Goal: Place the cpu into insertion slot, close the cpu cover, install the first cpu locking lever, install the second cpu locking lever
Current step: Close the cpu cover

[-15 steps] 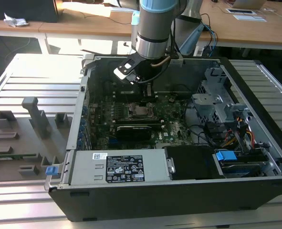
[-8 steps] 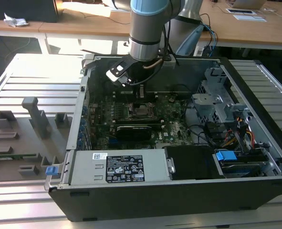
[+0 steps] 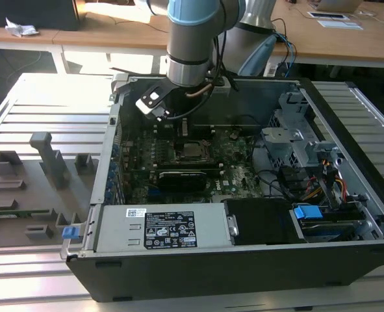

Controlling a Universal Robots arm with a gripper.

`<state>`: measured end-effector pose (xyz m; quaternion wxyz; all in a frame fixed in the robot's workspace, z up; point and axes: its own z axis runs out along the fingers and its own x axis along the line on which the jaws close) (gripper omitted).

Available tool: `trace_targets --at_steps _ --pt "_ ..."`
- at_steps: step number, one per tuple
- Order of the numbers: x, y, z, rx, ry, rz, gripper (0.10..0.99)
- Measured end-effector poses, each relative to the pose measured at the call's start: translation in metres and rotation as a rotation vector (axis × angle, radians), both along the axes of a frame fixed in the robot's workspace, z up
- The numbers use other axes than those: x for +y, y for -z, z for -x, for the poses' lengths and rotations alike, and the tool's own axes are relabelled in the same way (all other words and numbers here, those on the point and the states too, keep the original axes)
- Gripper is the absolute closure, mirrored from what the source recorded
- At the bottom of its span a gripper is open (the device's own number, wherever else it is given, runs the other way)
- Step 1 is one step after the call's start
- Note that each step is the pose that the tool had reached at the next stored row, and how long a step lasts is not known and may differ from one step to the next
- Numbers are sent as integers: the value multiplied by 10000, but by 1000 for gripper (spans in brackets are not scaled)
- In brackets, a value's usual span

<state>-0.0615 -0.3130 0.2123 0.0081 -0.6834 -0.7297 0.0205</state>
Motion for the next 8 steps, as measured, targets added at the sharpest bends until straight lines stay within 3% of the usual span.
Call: trace_targets --at_steps 8 --pt "-1 64 28 2 -1 2 980"
